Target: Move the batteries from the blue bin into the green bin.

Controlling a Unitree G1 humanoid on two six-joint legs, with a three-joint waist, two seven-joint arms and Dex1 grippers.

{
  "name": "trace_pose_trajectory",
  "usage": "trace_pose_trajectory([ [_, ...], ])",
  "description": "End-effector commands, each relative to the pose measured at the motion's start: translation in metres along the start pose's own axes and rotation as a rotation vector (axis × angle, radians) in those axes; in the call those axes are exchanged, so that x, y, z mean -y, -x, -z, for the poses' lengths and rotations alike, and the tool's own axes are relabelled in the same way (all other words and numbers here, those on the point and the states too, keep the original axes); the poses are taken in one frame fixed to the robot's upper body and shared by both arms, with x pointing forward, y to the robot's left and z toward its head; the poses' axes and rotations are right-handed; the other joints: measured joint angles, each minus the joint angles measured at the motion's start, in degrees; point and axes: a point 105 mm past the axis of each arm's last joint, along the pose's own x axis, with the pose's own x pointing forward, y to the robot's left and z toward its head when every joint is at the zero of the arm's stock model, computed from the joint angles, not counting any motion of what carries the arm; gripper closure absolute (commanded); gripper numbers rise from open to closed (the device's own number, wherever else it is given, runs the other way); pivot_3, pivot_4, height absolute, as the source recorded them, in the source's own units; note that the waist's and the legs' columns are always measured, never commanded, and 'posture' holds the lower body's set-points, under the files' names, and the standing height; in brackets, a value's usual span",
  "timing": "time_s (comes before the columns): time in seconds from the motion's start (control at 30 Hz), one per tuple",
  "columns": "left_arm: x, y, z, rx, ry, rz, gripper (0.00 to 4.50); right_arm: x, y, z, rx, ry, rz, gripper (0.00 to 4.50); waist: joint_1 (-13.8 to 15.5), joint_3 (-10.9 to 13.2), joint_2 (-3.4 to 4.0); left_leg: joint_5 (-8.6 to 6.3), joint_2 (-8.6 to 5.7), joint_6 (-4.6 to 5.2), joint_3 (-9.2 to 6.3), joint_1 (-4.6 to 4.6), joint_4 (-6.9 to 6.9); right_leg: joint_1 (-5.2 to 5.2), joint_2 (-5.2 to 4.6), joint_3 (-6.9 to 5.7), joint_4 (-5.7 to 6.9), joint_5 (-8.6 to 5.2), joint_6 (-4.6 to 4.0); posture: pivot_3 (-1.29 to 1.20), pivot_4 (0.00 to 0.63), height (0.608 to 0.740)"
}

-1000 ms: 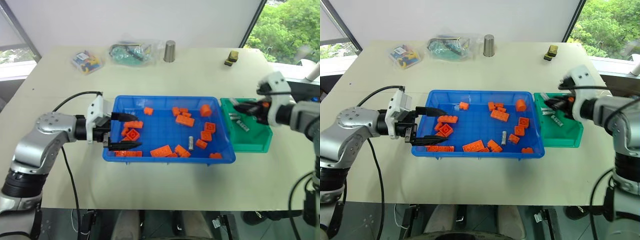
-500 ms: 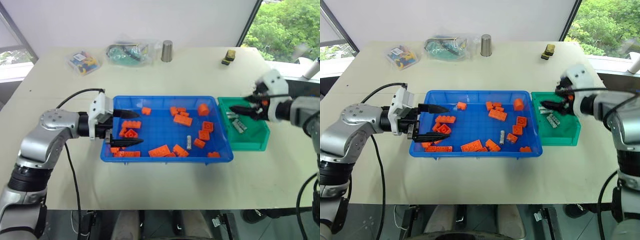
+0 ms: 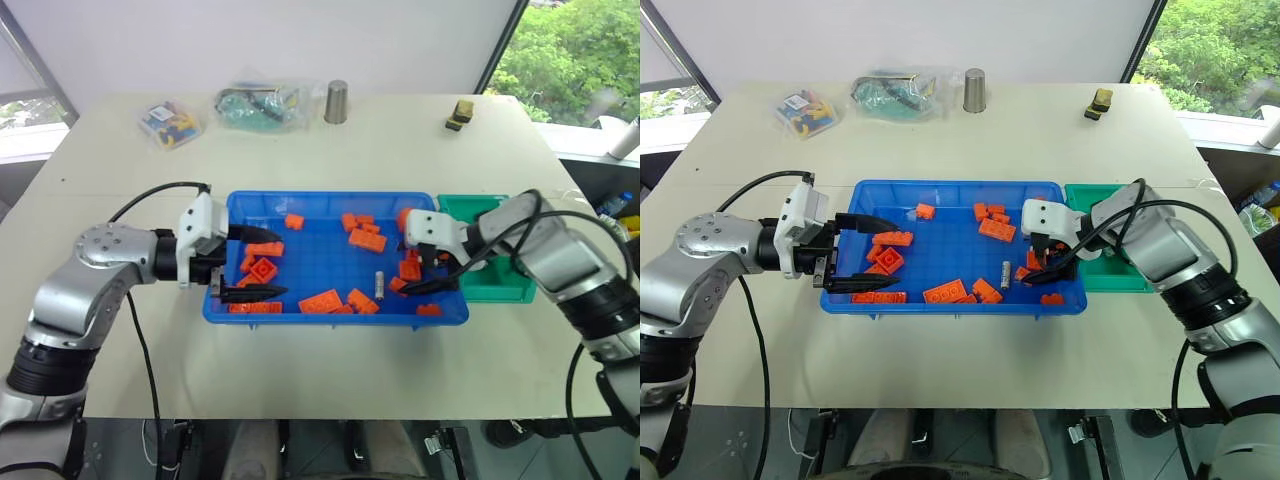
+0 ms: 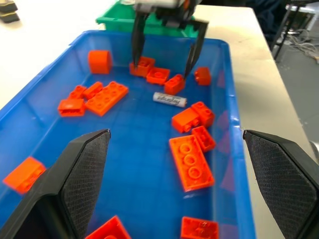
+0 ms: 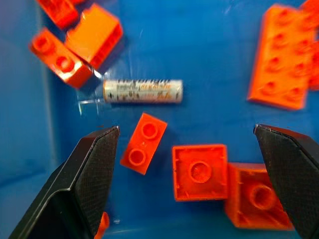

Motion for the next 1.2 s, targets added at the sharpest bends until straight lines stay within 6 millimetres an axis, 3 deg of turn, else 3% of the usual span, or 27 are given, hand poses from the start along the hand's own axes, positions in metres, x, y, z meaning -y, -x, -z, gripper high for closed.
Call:
trace_pose_trajectory([
  [0.03, -0.001, 0.008, -0.009, 0.006, -0.034, -0.038, 0.00, 0.002, 0.002, -0.005, -0.002, 0.057, -0.007, 0.05, 0.0, 0.0, 0.00, 0.00, 0.00, 0.00, -0.01, 0.00, 0.00, 0.00, 0.01, 0.00, 0.00, 0.00, 0.00, 0.00, 0.150, 0.739],
  [0.3, -0.001, 0.011, -0.009, 0.004, -0.030, -0.063, 0.00, -0.021, -0.011, -0.014, 0.038, 0.044, -0.075, 0.05, 0.1, 0.0, 0.00, 0.00, 0.01, 0.00, -0.03, 0.00, 0.03, 0.04, -0.02, -0.02, 0.00, 0.00, 0.00, 0.00, 0.150, 0.739],
  [0.47, -0.002, 0.011, -0.010, 0.006, -0.033, -0.064, 0.00, -0.020, -0.022, -0.009, 0.033, 0.029, -0.060, 0.05, 0.1, 0.0, -0.01, 0.00, 0.00, 0.00, -0.02, 0.02, 0.05, 0.04, -0.02, -0.03, 0.03, 0.00, 0.00, 0.00, 0.150, 0.739],
  [0.6, -0.004, 0.011, -0.010, 0.005, -0.036, -0.061, 0.00, -0.008, -0.031, -0.008, 0.037, -0.008, 0.003, 0.05, 0.0, 0.0, -0.03, 0.00, 0.00, 0.00, -0.02, 0.08, 0.05, 0.09, 0.00, -0.03, 0.03, 0.00, 0.00, 0.00, 0.150, 0.739],
  [0.7, -0.005, 0.011, -0.011, 0.006, -0.038, -0.058, 0.00, -0.006, -0.032, -0.010, 0.054, -0.016, 0.012, 0.89, 0.0, 0.0, -0.03, 0.00, 0.00, 0.00, -0.03, 0.10, 0.05, 0.11, 0.03, -0.04, 0.04, 0.00, 0.00, 0.00, 0.150, 0.739],
  [0.8, -0.006, 0.010, -0.012, 0.006, -0.041, -0.055, 0.00, -0.010, -0.029, -0.016, 0.077, -0.013, 0.005, 2.23, 0.1, 0.0, -0.03, 0.00, 0.00, 0.00, -0.02, 0.10, 0.06, 0.14, 0.01, -0.03, 0.04, 0.00, 0.00, 0.00, 0.150, 0.739],
  [0.83, -0.006, 0.010, -0.012, 0.007, -0.041, -0.053, 0.00, -0.011, -0.027, -0.018, 0.085, -0.013, 0.004, 2.26, 0.1, 0.0, -0.03, 0.00, 0.00, 0.00, -0.03, 0.10, 0.07, 0.14, 0.01, -0.04, 0.04, 0.00, 0.00, 0.00, 0.150, 0.739],
  [0.97, -0.007, 0.009, -0.012, 0.009, -0.041, -0.043, 0.00, -0.012, -0.009, -0.035, 0.146, -0.021, 0.027, 2.26, 0.2, 0.0, -0.03, 0.00, 0.00, 0.00, -0.04, 0.07, 0.06, 0.11, 0.01, -0.04, 0.04, 0.00, 0.00, 0.00, 0.150, 0.739],
  [1.03, -0.007, 0.008, -0.011, 0.009, -0.040, -0.037, 0.00, -0.003, 0.010, -0.049, 0.206, -0.052, 0.076, 2.26, 0.1, 0.0, -0.03, 0.00, 0.00, 0.00, -0.04, 0.06, 0.06, 0.10, 0.00, -0.04, 0.04, 0.00, 0.00, 0.00, 0.150, 0.739],
  [1.13, -0.006, 0.008, -0.010, 0.009, -0.039, -0.032, 0.00, 0.024, 0.053, -0.060, 0.289, -0.137, 0.229, 2.26, 0.0, 0.0, 0.00, 0.00, 0.00, 0.00, -0.04, 0.07, 0.06, 0.09, 0.00, -0.04, 0.06, 0.00, 0.00, 0.00, 0.150, 0.739],
  [1.2, -0.006, 0.009, -0.009, 0.007, -0.037, -0.033, 0.00, 0.040, 0.082, -0.051, 0.300, -0.204, 0.342, 2.26, 0.2, 0.0, 0.00, 0.00, 0.01, 0.00, -0.04, 0.06, 0.05, 0.07, 0.00, -0.04, 0.06, 0.00, 0.00, 0.00, 0.150, 0.739],
])
